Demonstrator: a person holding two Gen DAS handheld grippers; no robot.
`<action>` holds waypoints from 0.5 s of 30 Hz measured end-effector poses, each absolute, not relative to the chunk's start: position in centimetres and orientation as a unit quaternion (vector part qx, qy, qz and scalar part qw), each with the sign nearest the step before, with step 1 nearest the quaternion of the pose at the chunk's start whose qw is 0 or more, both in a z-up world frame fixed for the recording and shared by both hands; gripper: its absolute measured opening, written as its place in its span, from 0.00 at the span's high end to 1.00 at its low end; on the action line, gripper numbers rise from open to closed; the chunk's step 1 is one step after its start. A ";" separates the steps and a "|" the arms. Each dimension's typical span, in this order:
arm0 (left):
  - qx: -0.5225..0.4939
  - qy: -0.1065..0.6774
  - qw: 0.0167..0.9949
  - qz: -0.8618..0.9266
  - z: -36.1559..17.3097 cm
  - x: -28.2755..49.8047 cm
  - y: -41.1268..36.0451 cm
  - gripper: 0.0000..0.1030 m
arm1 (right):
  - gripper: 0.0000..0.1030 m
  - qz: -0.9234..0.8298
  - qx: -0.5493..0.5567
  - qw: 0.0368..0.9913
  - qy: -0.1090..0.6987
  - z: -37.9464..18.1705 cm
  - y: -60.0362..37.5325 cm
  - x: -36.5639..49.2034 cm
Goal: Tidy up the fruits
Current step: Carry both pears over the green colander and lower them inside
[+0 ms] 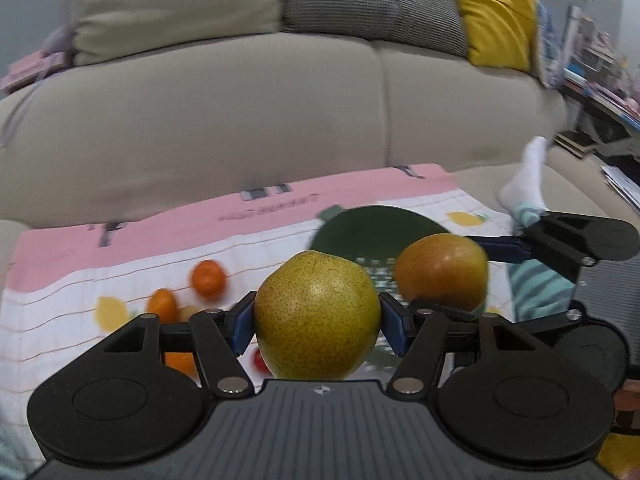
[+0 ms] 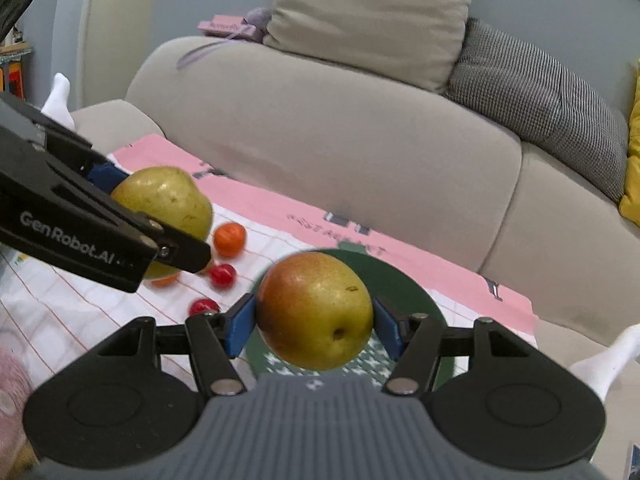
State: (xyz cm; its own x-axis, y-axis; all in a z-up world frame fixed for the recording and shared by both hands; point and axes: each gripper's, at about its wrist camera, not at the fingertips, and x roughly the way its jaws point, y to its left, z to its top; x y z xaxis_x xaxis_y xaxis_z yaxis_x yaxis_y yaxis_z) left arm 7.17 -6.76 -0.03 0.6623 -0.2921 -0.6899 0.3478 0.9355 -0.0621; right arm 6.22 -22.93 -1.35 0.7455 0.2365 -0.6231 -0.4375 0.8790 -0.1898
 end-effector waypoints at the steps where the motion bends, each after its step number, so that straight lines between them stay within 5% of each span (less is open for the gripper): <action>1: 0.041 0.374 0.908 -0.183 -0.1 7.4 -7.3 0.30 | 0.41 0.184 -0.166 0.917 0.313 -1.4 -23.4 6.5; 15: 0.101 0.451 0.853 -0.243 -4.0 11.2 -12.1 0.30 | 0.41 0.209 -0.192 0.854 0.436 -4.8 -27.0 11.1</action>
